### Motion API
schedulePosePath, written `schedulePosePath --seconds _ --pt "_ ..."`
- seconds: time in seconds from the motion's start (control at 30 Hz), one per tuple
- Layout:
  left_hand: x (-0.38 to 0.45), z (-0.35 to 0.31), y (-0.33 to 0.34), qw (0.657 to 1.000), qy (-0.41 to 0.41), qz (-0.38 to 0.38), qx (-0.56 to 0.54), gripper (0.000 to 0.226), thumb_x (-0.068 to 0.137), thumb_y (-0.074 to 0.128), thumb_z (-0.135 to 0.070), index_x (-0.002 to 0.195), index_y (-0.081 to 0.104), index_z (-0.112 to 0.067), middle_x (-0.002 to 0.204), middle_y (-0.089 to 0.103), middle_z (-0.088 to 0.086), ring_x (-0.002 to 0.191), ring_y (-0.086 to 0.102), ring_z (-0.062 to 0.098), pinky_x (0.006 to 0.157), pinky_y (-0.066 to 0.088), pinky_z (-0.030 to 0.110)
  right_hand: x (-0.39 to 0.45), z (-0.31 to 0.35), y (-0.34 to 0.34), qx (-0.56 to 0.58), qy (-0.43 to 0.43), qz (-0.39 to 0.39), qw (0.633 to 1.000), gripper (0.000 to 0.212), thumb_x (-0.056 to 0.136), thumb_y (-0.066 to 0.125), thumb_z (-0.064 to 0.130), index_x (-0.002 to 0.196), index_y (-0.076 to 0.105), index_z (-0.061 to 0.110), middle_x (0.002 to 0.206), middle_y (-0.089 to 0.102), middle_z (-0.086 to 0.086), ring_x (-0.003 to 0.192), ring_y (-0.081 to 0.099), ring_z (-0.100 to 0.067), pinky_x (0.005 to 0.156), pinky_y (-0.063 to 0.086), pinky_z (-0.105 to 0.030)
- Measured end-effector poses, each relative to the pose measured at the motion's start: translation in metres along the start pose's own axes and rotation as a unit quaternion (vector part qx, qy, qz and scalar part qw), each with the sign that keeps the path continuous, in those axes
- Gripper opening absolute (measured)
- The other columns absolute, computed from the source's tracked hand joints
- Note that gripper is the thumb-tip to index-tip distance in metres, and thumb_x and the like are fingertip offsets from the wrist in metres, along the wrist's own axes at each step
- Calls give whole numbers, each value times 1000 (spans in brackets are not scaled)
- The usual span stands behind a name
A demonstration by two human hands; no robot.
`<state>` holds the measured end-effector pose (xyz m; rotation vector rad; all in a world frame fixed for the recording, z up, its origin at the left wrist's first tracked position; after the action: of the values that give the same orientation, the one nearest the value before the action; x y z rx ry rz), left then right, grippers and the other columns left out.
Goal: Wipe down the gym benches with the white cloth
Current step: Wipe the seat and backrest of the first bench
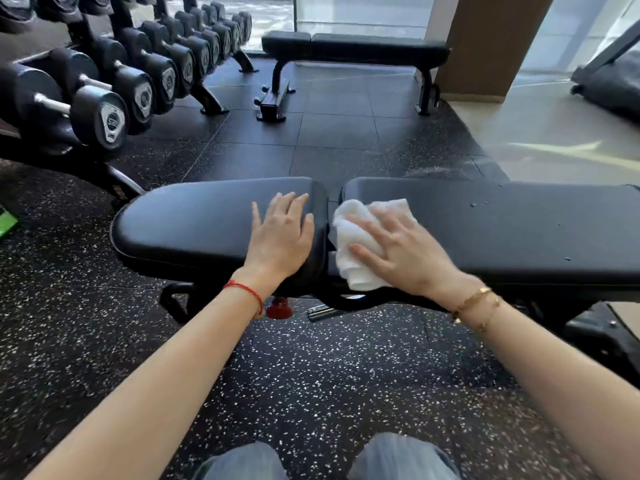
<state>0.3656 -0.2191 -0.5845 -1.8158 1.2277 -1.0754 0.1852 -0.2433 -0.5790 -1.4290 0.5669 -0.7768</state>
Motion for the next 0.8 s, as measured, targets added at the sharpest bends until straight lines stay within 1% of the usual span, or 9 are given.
schedulePosePath --seconds 0.13,0.2,0.27,0.33,0.4,0.47,0.6,0.7,0.8 --pt "3 -1 15 999 -35 10 39 51 103 31 -35 153 31 -21 161 27 0 152 15 18 123 0 52 22 -31 2 19 7 21 1000 66 98 23 62 158 11 37 165 16 -3 150 10 -26 122 3 -41" --pt "3 0 14 998 -37 -3 50 51 102 33 -35 151 34 -21 160 30 -2 151 19 16 124 4 51 42 -49 -3 -28 29 41 998 65 102 22 57 159 4 33 165 13 -5 149 9 -23 118 0 -40" --pt "3 1 10 998 -37 -19 55 49 100 37 -34 148 39 -23 157 35 -3 148 24 13 124 9 50 48 -49 -3 -54 34 41 997 65 102 20 58 159 2 32 164 14 -7 148 10 -29 119 2 -44" --pt "2 2 8 997 -37 -28 58 49 99 41 -33 147 42 -25 156 38 -5 147 27 12 123 11 48 35 -36 4 -29 0 47 998 64 100 18 60 157 -1 39 166 8 -4 150 6 -34 122 -1 -48" --pt "1 2 7 997 -35 -31 60 49 98 44 -32 146 43 -25 155 40 -5 147 28 11 123 12 47 10 -33 8 4 -50 47 998 65 96 13 65 155 -3 46 167 4 1 152 -1 -33 123 -4 -47" --pt "0 2 6 997 -32 -33 64 49 98 45 -31 146 44 -25 155 40 -5 147 29 11 122 12 47 -7 -52 6 19 -59 44 997 66 93 11 67 155 -2 47 167 7 1 152 1 -30 123 -4 -46" --pt "-1 -1 4 996 -38 -34 68 49 97 47 -30 146 44 -25 155 40 -5 147 28 11 123 12 47 20 -105 -1 -5 35 37 999 64 99 21 60 157 6 39 165 13 -7 151 7 -27 122 3 -48" --pt "-1 0 6 996 -36 -29 71 49 98 46 -30 147 42 -26 156 38 -6 148 26 11 123 11 47 63 -83 0 -43 27 42 998 62 102 20 57 158 7 34 165 11 -9 151 9 -28 119 8 -55" --pt "-1 4 9 996 -33 -19 78 50 99 43 -32 149 38 -28 158 34 -7 149 24 10 124 10 46 68 -41 10 0 -12 58 998 61 101 22 60 157 9 42 167 5 -3 151 4 -33 121 -1 -52"
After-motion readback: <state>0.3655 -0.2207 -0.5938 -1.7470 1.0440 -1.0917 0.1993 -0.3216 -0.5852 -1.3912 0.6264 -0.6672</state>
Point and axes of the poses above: each hand's wrist, its own x-axis towards the middle knuckle, its own y-axis out of the palm, z = x × y, the point moved 8 cm from there along x, towards the middle knuckle
